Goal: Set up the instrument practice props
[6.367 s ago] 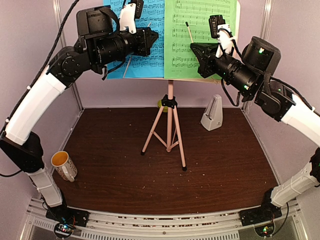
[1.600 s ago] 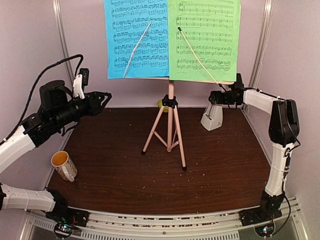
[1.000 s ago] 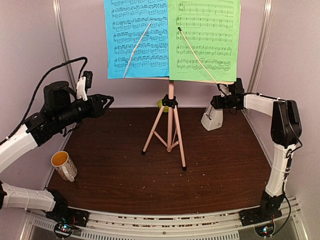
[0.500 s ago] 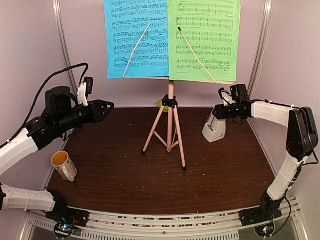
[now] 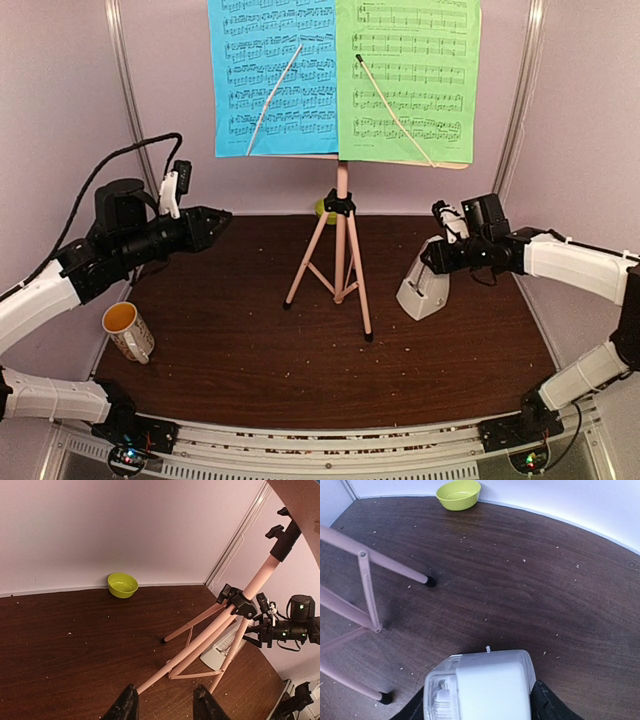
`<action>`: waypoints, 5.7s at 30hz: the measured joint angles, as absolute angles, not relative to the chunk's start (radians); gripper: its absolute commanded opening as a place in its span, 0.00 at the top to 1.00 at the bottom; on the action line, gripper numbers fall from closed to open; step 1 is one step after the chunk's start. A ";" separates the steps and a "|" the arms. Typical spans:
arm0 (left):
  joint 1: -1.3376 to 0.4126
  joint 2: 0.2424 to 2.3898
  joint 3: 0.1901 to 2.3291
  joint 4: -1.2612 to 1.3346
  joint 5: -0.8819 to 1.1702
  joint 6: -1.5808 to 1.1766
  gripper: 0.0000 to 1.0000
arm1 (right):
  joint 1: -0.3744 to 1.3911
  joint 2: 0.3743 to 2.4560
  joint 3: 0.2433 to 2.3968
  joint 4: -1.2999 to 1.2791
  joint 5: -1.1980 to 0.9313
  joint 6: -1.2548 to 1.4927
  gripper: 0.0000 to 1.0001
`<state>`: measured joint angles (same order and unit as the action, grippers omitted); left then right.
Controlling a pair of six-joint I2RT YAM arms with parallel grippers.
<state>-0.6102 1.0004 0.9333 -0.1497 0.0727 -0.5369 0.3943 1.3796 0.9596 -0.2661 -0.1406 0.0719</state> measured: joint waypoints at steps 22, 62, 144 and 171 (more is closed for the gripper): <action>-0.701 1.122 0.855 -0.067 0.035 -0.405 0.55 | 0.704 0.976 0.682 -0.347 -0.080 0.179 0.67; -1.034 1.240 0.465 0.519 0.168 -0.117 0.45 | 1.109 0.950 0.731 -0.437 -0.136 0.072 0.77; -1.128 1.805 0.524 0.874 0.260 0.421 0.14 | 1.272 1.119 0.697 -0.102 -0.292 -0.608 0.94; -1.088 1.867 0.584 0.882 0.328 0.446 0.52 | 1.274 1.120 0.697 -0.094 -0.279 -0.617 0.96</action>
<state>-1.0878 1.8668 0.5838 0.8818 0.3283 0.4461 1.2743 1.1202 0.6968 -0.0940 -0.2790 -0.6170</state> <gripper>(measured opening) 0.539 0.574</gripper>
